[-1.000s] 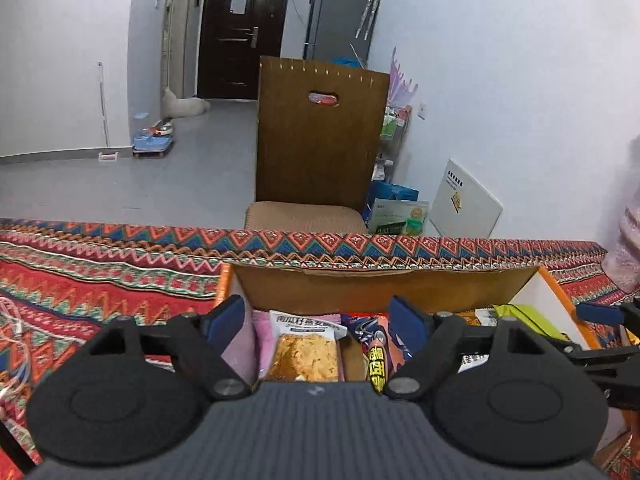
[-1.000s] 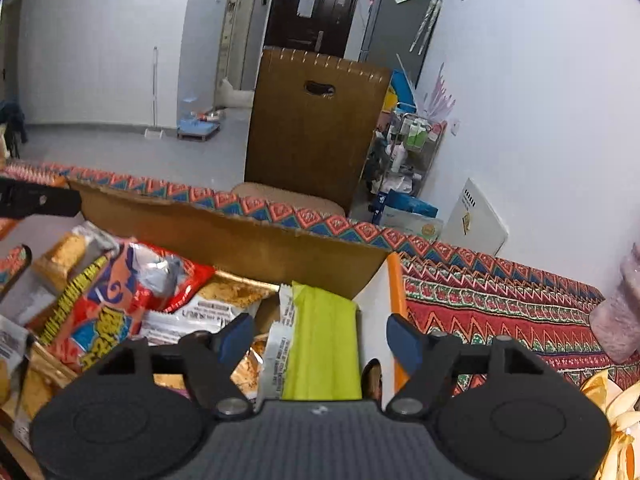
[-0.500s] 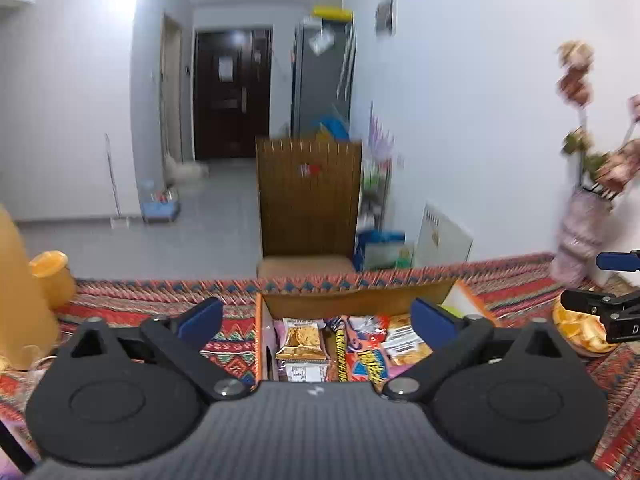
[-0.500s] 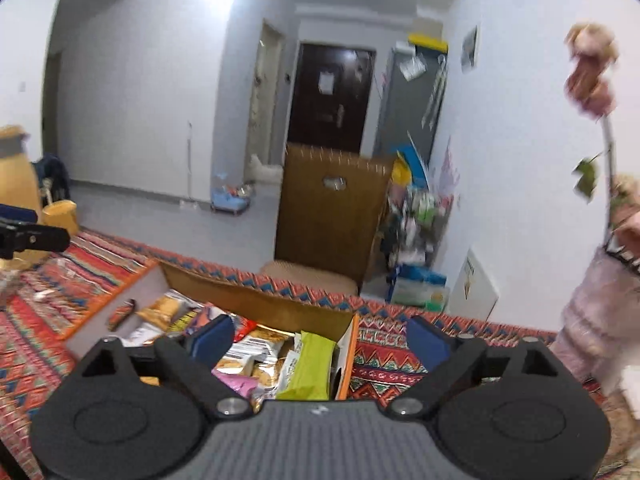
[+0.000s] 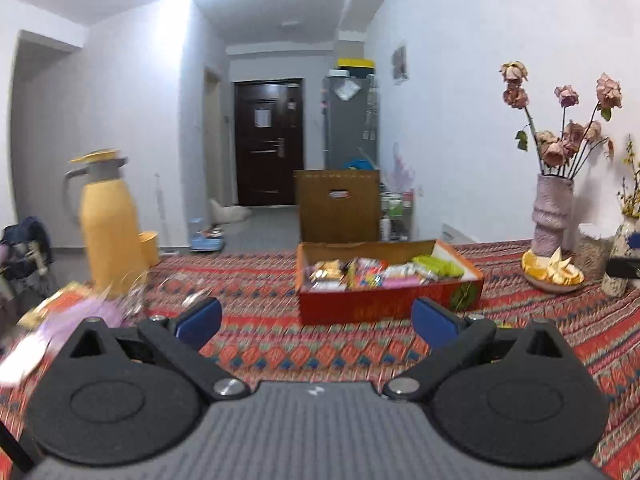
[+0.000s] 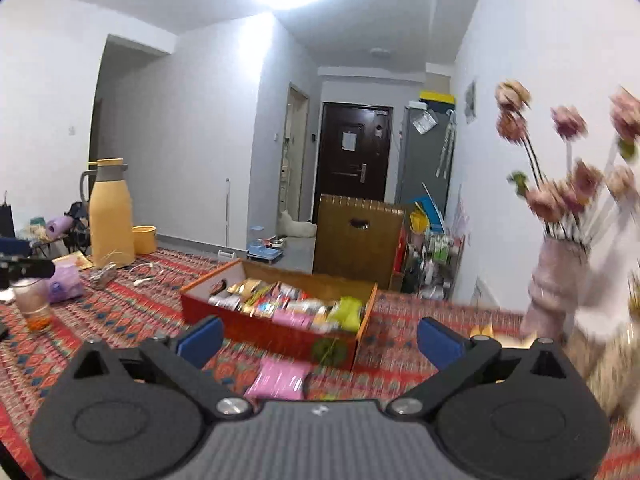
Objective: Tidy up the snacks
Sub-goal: 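Move both tools back toward the last pink packet and green bar, then grasp the pink packet with the left tool while the right tool grasps the green bar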
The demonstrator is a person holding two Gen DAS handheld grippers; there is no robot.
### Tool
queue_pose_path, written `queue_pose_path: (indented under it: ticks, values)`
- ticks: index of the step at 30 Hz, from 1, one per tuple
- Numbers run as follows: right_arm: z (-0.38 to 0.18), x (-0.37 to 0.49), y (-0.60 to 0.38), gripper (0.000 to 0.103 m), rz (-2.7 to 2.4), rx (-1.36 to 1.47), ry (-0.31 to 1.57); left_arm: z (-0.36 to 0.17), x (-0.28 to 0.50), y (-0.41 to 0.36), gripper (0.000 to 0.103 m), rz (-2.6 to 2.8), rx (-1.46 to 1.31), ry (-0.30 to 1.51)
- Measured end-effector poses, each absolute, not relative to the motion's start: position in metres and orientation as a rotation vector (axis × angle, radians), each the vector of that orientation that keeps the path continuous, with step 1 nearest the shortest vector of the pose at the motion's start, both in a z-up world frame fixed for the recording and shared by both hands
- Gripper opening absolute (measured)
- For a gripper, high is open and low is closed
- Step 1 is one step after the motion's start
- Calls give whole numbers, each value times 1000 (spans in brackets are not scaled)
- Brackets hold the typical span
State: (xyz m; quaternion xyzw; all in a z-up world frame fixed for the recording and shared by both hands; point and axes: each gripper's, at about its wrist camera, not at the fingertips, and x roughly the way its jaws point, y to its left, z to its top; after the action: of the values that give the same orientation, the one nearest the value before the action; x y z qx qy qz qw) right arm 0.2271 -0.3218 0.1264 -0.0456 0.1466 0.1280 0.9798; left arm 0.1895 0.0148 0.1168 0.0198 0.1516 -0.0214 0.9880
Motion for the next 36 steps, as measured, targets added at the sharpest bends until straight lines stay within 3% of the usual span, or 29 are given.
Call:
queue_pose_path:
  ticks: [11,21,27,30,36]
  values:
    - [34,151,-320,103,216,27,426,55,149,-3,103,-19,-19,466]
    - [28,162,-335,103,143,10,449,53,169,-4,103,-11,-17,488]
    - [22,200,-337,103,150,-4,484,37,223,-33,103,-40,-17,564]
    - [17,233,-334,100,187,-13,509,33,262,-62,103,-121,-11,570]
    - [-4,310,-318,77,216,-38,600,20,347,-118,103,-230,53,589]
